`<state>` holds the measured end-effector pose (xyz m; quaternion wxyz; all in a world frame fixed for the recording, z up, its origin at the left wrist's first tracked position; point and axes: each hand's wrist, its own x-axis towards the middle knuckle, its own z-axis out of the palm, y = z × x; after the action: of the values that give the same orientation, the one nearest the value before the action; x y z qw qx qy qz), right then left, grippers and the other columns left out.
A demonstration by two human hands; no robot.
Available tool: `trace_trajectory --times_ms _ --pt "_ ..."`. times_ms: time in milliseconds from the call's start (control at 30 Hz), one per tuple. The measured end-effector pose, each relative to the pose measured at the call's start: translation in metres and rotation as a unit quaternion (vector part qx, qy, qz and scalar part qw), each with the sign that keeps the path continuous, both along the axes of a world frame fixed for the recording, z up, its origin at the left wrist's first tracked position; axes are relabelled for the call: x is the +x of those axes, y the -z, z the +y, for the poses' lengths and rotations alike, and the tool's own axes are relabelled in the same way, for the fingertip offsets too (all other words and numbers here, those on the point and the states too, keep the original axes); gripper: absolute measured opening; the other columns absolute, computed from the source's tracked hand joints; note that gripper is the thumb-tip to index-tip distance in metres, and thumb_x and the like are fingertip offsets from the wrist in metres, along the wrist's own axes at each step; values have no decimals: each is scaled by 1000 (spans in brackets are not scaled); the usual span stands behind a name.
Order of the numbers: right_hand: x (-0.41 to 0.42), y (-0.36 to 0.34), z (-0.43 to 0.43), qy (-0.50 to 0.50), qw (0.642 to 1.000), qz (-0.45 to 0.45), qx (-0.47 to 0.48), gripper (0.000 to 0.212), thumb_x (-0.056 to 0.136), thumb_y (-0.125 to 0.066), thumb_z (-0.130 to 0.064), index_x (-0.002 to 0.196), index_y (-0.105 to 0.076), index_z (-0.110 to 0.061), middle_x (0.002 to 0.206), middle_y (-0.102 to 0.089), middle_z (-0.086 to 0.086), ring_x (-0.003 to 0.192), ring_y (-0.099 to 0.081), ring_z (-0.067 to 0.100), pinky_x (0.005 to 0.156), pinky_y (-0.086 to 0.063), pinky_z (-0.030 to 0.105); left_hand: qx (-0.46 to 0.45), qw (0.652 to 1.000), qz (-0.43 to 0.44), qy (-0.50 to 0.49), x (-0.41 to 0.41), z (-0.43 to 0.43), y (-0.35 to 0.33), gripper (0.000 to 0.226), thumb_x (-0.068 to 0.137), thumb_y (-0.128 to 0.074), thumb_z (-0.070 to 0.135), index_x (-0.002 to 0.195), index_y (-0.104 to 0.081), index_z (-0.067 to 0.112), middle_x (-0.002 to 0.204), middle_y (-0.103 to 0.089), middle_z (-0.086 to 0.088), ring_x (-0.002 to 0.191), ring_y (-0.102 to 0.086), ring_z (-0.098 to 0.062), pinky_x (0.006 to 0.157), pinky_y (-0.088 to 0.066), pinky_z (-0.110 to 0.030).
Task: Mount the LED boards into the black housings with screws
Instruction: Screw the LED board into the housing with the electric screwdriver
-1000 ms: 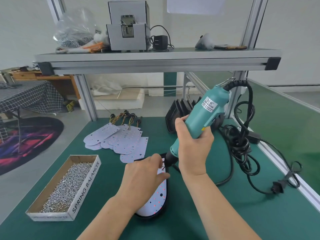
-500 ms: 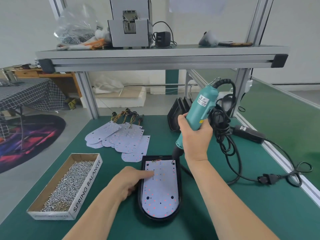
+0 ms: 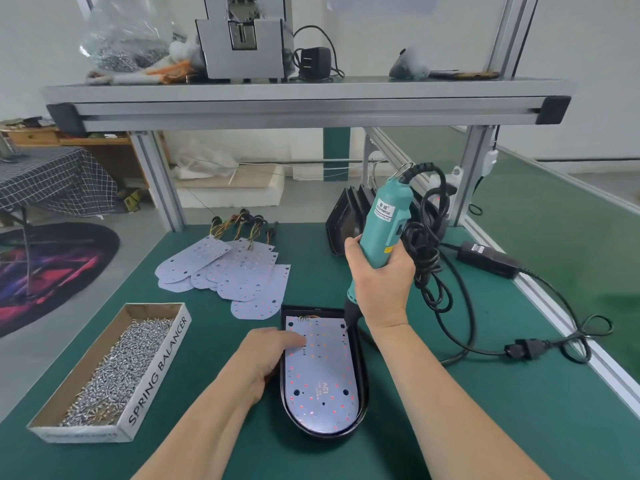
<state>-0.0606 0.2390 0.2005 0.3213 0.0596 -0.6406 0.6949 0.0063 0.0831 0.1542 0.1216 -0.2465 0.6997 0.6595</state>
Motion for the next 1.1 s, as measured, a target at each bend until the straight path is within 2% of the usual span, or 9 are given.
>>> trace_trajectory --times_ms 167,400,600,733,867,1000,1100 --pt "-1 4 0 2 1000 -9 5 25 79 -74 -25 74 -57 -8 55 -52 -11 50 -46 7 50 -42 21 3 1000 7 -7 1 2 -3 66 47 -72 20 105 -66 -12 91 -74 -24 72 -66 -31 77 -50 -36" --pt "-2 7 -3 -4 1000 -5 17 25 79 -73 -27 77 -59 -6 57 -53 -11 52 -47 7 51 -43 20 3 1000 5 -3 1 2 -3 51 54 -77 16 99 -71 -7 83 -76 -18 70 -70 -30 76 -54 -34" --pt "-4 8 -4 -2 1000 -6 24 27 78 -72 -28 76 -57 -5 57 -52 -11 52 -46 8 51 -43 23 3 1000 8 5 1 2 -4 53 49 -72 19 96 -72 -5 85 -77 -18 71 -70 -30 78 -56 -37" --pt "-5 8 -2 -7 1000 -12 14 24 78 -73 -26 74 -56 -8 57 -52 -12 50 -45 5 50 -41 18 -5 1000 9 9 0 2 -4 47 56 -76 16 98 -72 -5 87 -76 -18 76 -71 -32 83 -57 -41" --pt "-4 10 -4 -16 1000 -15 2 33 79 -72 -21 65 -43 -26 49 -45 -18 45 -39 3 46 -35 13 -13 1000 5 6 -1 2 -3 46 56 -76 16 98 -72 -4 89 -77 -18 90 -73 -38 89 -56 -44" --pt "-2 11 -5 -18 1000 -14 1 38 80 -72 -18 64 -38 -26 47 -42 -18 43 -37 3 44 -33 12 -27 1000 -4 -6 -3 1 2 26 75 -76 8 98 -72 -4 87 -77 -16 94 -72 -38 93 -55 -46" --pt "-1 11 -4 -17 999 -24 -14 40 81 -72 -14 64 -38 -25 48 -41 -19 43 -37 3 44 -33 12 -29 999 -4 -14 -3 0 5 21 79 -74 6 97 -72 -4 87 -77 -17 93 -72 -38 93 -54 -46"
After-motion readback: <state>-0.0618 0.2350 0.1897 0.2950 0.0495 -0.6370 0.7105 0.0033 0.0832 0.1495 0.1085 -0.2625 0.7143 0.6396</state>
